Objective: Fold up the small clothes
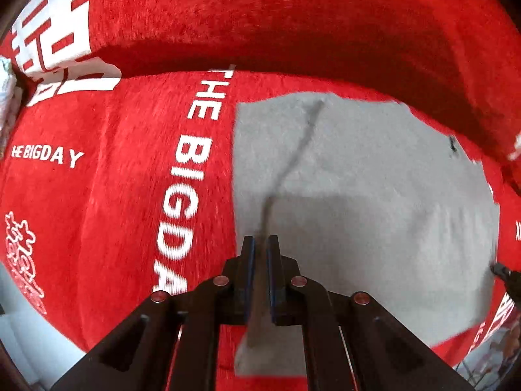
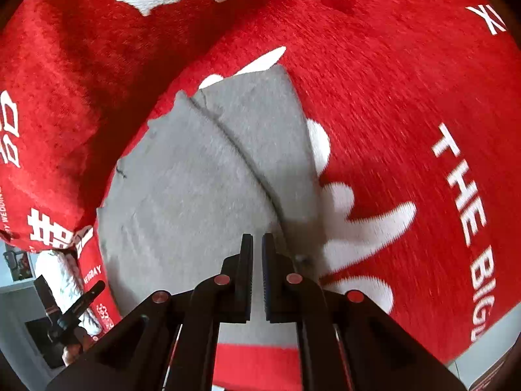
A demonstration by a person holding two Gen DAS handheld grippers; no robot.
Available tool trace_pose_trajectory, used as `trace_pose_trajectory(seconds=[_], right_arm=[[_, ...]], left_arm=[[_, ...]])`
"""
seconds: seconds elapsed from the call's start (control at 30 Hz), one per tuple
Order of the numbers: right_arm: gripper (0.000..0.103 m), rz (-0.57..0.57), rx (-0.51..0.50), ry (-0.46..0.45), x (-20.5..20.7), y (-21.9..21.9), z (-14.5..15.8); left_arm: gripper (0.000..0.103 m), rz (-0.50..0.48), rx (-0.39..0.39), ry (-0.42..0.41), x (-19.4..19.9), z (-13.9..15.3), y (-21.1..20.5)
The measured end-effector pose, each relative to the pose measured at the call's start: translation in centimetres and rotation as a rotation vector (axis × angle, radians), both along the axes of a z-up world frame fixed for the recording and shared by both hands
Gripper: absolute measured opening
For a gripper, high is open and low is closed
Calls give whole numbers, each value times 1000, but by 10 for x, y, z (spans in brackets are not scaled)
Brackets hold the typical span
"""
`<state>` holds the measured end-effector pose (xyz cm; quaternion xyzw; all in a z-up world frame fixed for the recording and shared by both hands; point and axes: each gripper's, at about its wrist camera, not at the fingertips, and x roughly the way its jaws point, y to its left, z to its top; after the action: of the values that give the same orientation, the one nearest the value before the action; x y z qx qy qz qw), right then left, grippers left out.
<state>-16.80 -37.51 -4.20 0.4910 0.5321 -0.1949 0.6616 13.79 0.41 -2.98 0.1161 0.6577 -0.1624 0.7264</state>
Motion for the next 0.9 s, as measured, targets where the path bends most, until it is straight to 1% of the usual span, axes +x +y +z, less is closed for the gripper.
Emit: trace_pose_trajectory(seconds=[0.07,0.13,0.23,0.27,0.3,0.33,0.37,0.4,0.43,0.47,0.5,0.53,0.57,0.67,0.73,0.8,0.87,0.9], right_arm=[[6,13,13,1,-1,7,8],[6,41,24,3,1,17,15],[8,100,33,11,4,37,26],[12,123,34,14,5,44,30],[22,140,33,17,7,50,34],[28,156,32,19,8,57,37],[43,166,33,19,11,63,39],[49,176,35,17,13,68,42],[49,187,38,12,14,73,46],[49,202,42,8,16,79,50],[49,215,44,6,17,84,53],[50,227,45,5,19,88,55],[51,239,47,4,21,93,58],[62,266,47,2,23,104,66],[68,292,28,-1,24,110,73],[82,322,-8,-8,22,115,82],[82,341,-45,-26,20,118,91],[84,346,-61,-30,20,120,95]], left_arm=[[8,-26,7,4,-15,13,-6],[8,-38,1,14,-27,19,-8],[8,-45,12,29,-50,33,-14],[8,-44,23,34,-56,36,-15],[8,-41,31,38,-62,40,-16],[8,-31,31,43,-68,45,-17],[8,-27,28,46,-71,47,-17],[11,-21,24,50,-74,50,-17],[42,-15,21,53,-78,53,-17],[91,-3,22,51,-83,59,-16],[103,13,26,37,-86,64,-14],[103,31,25,-11,-92,76,-12],[103,24,22,-14,-94,80,-11],[103,32,35,3,-102,91,-11],[103,35,43,9,-106,97,-11],[103,45,56,4,-108,102,-10],[103,69,63,9,-111,108,-7],[103,82,61,17,-111,110,-5]])
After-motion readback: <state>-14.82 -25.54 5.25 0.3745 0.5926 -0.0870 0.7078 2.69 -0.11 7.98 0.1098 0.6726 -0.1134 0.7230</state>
